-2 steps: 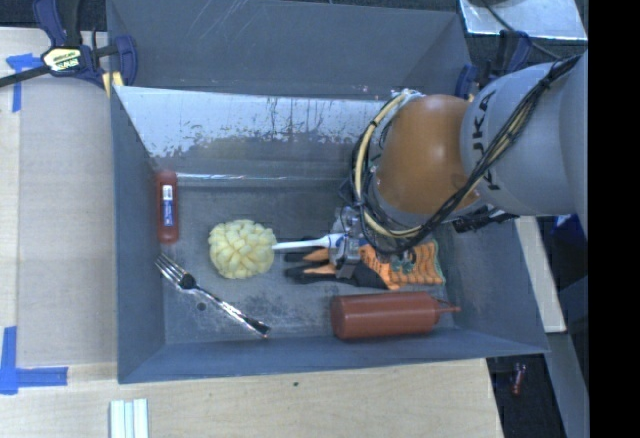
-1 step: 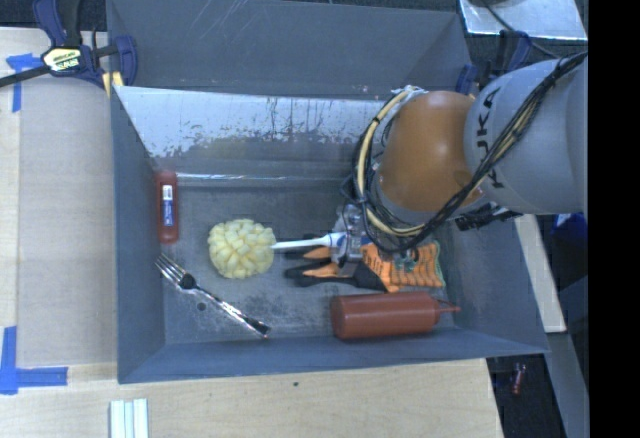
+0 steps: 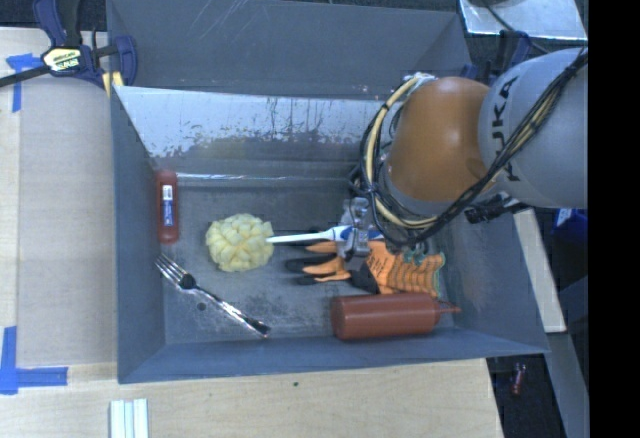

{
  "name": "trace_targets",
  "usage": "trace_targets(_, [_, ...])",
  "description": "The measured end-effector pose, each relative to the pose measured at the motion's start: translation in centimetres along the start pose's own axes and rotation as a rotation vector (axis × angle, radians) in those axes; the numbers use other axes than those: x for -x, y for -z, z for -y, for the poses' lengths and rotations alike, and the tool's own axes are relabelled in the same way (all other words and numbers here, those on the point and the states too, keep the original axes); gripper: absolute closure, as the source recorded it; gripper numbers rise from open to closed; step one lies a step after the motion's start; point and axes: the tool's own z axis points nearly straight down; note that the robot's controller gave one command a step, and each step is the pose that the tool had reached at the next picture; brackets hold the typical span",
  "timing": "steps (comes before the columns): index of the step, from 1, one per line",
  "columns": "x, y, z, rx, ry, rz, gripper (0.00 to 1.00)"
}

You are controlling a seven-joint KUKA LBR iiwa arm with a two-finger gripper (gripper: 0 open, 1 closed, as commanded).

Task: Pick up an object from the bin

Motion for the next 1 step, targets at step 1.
trace_targets(1, [0.22, 2.69, 0.00, 0.000, 0.000, 0.007, 1.00])
